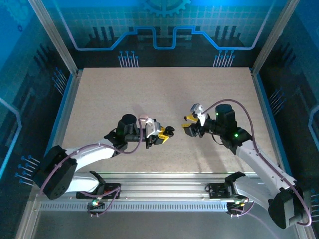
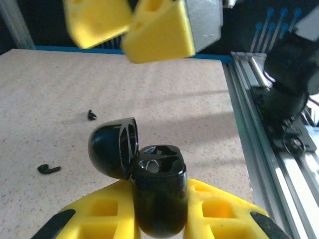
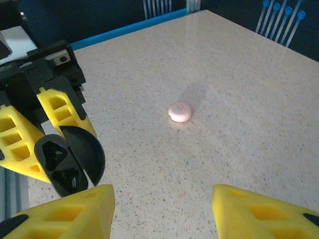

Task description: Insert the wireless bluetooth earbuds into the charging case

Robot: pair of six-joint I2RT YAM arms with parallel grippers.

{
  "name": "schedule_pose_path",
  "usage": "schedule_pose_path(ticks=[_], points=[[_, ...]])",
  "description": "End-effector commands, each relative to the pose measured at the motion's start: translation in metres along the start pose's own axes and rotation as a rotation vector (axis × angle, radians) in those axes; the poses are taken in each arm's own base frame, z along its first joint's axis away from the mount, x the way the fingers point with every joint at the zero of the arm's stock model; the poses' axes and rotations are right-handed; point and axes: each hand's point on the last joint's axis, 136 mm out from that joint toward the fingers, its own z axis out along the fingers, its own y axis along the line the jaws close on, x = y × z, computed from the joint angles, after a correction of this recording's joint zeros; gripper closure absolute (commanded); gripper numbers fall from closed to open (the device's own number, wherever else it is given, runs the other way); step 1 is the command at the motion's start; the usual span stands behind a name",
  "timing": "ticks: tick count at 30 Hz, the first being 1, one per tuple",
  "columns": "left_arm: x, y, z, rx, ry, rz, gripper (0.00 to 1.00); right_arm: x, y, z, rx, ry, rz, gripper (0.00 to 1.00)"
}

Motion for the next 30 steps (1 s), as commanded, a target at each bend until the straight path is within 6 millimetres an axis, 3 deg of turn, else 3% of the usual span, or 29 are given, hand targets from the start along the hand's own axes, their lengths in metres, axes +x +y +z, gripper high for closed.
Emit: schedule_pose_path(ticks=[1, 6, 14, 17, 30], points=[[-0.021, 0.000, -0.002, 0.010, -0.135, 0.009, 0.83, 0.016, -0.025, -0.006, 0.149, 0.104, 0.175, 0.42], [-0.015, 0.003, 0.000, 0.000, -0.179, 0.003, 0.83, 0.023, -0.027, -0.004, 0.166, 0.158, 0.277, 0.42], [-0.013, 0.002, 0.004, 0.024, -0.212, 0.003, 0.84, -0.013, 0.033, -0.003, -0.144, -0.040, 0.196, 0.42], [-0.015, 0.003, 0.004, 0.026, -0.222, 0.010, 0.84, -0.019, 0.044, -0.006, -0.164, -0.074, 0.162, 0.41], [-0.010, 0.010, 0.002, -0.012, -0.242, 0.002, 0.86, 0.011, -0.006, 0.010, 0.118, 0.138, 0.264, 0.41]])
